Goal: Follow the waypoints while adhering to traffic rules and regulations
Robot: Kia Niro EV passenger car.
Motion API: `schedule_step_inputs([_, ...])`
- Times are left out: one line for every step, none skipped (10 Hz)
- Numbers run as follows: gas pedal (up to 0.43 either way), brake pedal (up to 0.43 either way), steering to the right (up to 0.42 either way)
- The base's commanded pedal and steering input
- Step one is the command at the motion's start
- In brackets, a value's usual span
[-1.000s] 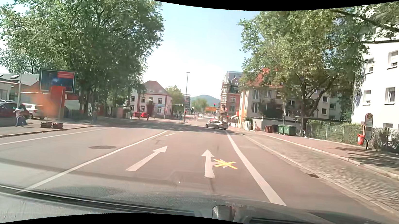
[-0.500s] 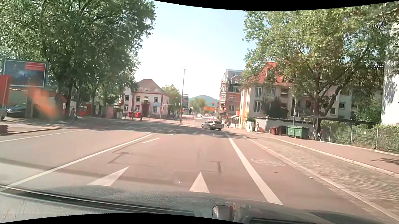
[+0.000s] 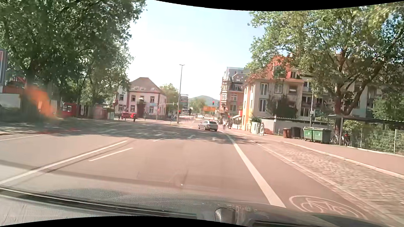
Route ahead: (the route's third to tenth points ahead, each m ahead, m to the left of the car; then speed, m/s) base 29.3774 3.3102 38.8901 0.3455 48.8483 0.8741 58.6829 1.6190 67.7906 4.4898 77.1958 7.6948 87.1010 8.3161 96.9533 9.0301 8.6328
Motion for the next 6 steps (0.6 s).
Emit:
schedule_step_inputs([0.000,0.122,0.012])
schedule_step_inputs([0.000,0.122,0.012])
schedule_step_inputs([0.000,0.122,0.011])
schedule_step_inputs([0.000,0.128,0.011])
schedule_step_inputs([0.000,0.128,0.011])
schedule_step_inputs([0.000,0.128,0.009])
